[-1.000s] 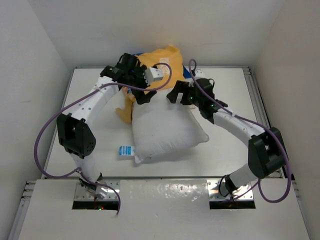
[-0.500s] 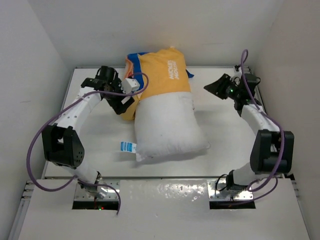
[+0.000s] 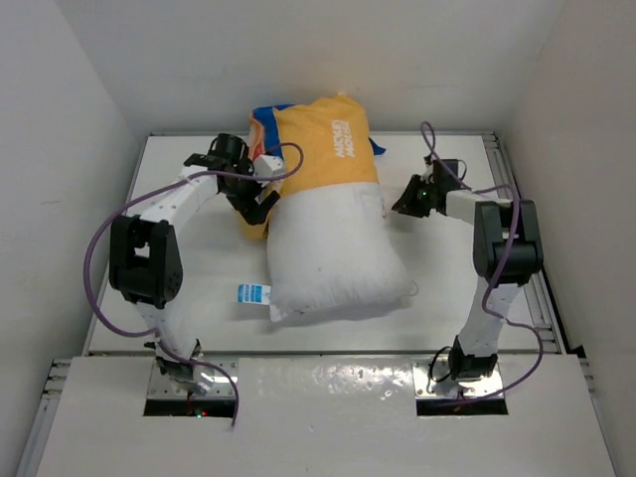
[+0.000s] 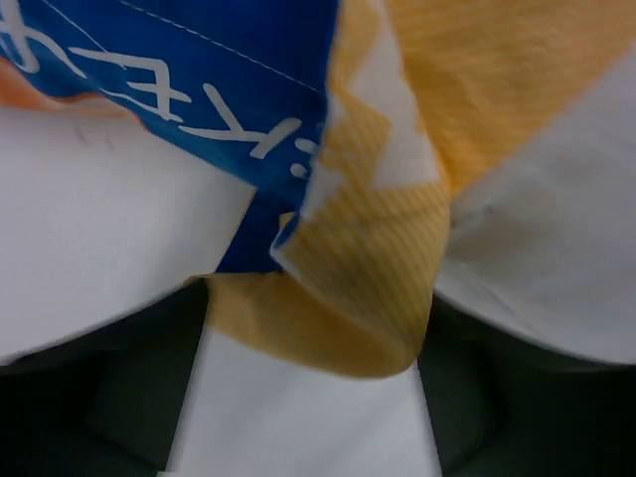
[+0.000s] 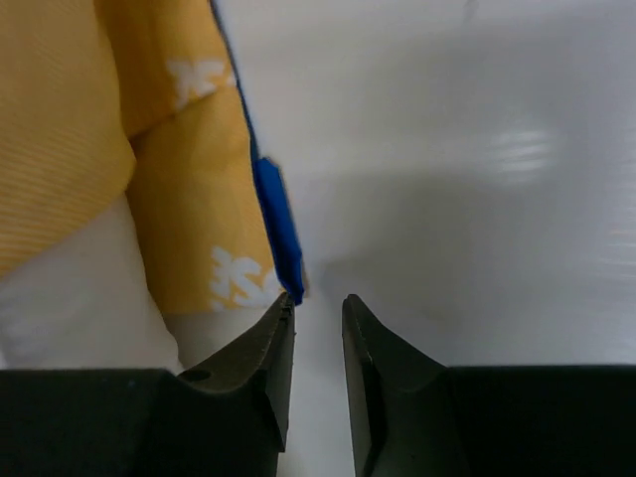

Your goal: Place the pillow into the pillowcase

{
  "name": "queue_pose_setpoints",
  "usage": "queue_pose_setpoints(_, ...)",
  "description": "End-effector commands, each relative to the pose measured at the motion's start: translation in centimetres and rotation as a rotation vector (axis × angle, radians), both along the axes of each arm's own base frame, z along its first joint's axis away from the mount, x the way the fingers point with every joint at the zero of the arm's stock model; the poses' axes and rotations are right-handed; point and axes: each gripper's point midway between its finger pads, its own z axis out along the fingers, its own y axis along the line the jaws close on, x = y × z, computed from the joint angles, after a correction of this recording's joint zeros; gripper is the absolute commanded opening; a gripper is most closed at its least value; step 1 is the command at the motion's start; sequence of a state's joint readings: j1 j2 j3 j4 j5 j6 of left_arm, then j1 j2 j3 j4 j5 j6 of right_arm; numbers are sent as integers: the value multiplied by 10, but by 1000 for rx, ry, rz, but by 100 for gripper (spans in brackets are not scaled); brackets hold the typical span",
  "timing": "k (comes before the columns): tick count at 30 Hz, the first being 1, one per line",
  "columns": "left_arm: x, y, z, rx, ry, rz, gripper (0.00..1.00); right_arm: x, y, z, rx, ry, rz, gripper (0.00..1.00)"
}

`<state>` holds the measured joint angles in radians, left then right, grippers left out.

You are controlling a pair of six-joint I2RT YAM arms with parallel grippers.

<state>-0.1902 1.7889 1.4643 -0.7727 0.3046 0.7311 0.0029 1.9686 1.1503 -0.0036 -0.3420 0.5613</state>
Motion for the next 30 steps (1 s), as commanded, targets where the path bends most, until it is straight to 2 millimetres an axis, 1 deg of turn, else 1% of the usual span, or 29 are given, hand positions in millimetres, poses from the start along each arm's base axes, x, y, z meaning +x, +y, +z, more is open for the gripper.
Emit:
queue_pose_setpoints(1, 16, -12, 1, -108, 0, 28, 75, 0, 51, 4, -26, -72, 168, 25)
queue_pose_setpoints(2, 18, -9, -4, -125, 22, 61, 51, -5, 64, 6, -11, -87, 209, 24)
queue_pose_setpoints(3, 19, 2, -14, -147, 53, 97, 9, -14, 89, 10, 6, -109, 279, 24)
queue_pose_setpoints(4, 19, 9, -18, -157, 67, 119, 0, -21, 107, 26, 43, -168, 337, 23)
queue_pose_setpoints(5, 20, 23, -23, -166, 74, 160, 0, -32, 129, 37, 65, -202, 387, 22)
queue_pose_setpoints(6, 20, 30, -25, -171, 76, 176, 0, -30, 144, 59, 103, -291, 398, 22)
queue_pose_setpoints(7, 21, 37, -26, -174, 75, 195, 0, -38, 153, 81, 130, -349, 408, 22)
queue_pose_setpoints(8, 22, 48, -30, -178, 82, 227, 0, -44, 170, 96, 148, -389, 428, 22)
queue_pose_setpoints(9, 23, 62, -31, -197, 86, 264, 0, -43, 179, 115, 175, -437, 426, 22)
queue_pose_setpoints(10, 23, 68, -33, -216, 93, 285, 0, -40, 190, 141, 191, -497, 439, 22)
queue_pose_setpoints(11, 20, 81, -41, -231, 115, 327, 0, -45, 210, 155, 196, -525, 462, 21)
queue_pose_setpoints(12, 18, 82, -45, -259, 129, 343, 0, -46, 220, 166, 197, -547, 478, 21)
queue_pose_setpoints(13, 16, 85, -49, -275, 145, 362, 0, -43, 232, 187, 175, -597, 512, 22)
queue_pose_setpoints(14, 11, 90, -59, -286, 180, 383, 0, -49, 251, 194, 141, -617, 532, 24)
queue_pose_setpoints(15, 9, 88, -61, -309, 197, 381, 0, -52, 253, 183, 54, -594, 565, 32)
queue_pose_setpoints(16, 6, 89, -65, -323, 215, 389, 0, -48, 260, 198, 8, -622, 569, 37)
queue_pose_setpoints(17, 3, 90, -70, -336, 237, 395, 0, -47, 264, 185, -62, -598, 550, 54)
queue_pose_setpoints(19, 4, 94, -74, -339, 239, 414, 0, -49, 254, 161, -117, -505, 525, 63)
queue_pose_setpoints(20, 5, 99, -76, -323, 235, 428, 0, -43, 240, 151, -116, -466, 480, 67)
queue_pose_setpoints(21, 5, 100, -78, -315, 235, 433, 0, -47, 229, 136, -99, -379, 439, 69)
queue_pose_setpoints(22, 7, 103, -78, -307, 223, 435, 0, -49, 209, 115, -111, -312, 401, 70)
queue_pose_setpoints(23, 7, 106, -78, -293, 218, 438, 0, -53, 200, 109, -113, -283, 379, 70)
queue_pose_setpoints(24, 8, 109, -78, -286, 210, 443, 0, -59, 181, 88, -151, -223, 339, 70)
queue_pose_setpoints(27, 8, 113, -81, -264, 202, 448, 0, -72, 158, 64, -206, -153, 318, 68)
queue_pose_setpoints(28, 9, 113, -82, -259, 198, 447, 0, -78, 148, 52, -227, -123, 309, 67)
queue_pose_setpoints(30, 9, 117, -86, -240, 193, 454, 0, -81, 128, 32, -237, -77, 269, 62)
